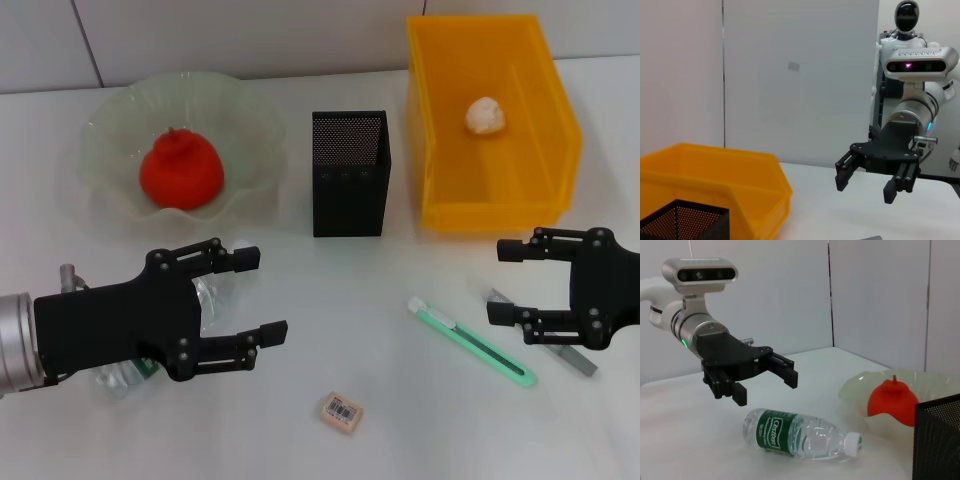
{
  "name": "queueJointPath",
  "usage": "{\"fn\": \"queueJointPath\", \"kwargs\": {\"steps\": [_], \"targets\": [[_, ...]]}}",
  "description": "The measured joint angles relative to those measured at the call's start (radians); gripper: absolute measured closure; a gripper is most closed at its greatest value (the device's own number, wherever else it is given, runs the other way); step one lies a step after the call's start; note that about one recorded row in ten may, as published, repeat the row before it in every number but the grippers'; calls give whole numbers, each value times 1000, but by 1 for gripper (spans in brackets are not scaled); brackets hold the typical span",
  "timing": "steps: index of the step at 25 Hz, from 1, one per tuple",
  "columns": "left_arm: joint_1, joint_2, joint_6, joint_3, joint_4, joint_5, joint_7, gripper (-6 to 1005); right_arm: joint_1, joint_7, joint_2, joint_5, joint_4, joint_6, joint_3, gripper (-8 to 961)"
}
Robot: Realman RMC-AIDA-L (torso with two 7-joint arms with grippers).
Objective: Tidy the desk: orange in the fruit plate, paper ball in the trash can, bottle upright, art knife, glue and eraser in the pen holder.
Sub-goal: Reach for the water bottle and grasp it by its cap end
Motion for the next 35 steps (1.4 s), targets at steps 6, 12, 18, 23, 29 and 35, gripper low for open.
{"fn": "queueJointPath", "kwargs": {"steps": [6, 12, 18, 23, 29, 35], "targets": [[7, 0, -23, 16, 22, 31, -19, 197, -3, -25, -5, -1, 46, 18, 0, 233], [23, -2, -105, 22, 162, 162, -165, 197, -2, -29, -6, -1, 66, 36, 0, 233], [28, -3, -140, 41, 246, 215, -259, 197, -1, -44, -8, -1, 88, 49, 0, 233], [28, -3, -231, 135, 387, 326, -426, 197, 2, -45, -9, -1, 90, 62, 0, 233], [28, -3, -276, 226, 535, 414, -597, 197, 11, -45, -9, -1, 100, 76, 0, 233], [14, -3, -250, 509, 907, 754, -1062, 197, 18, -45, -10, 0, 104, 82, 1, 233]]}}
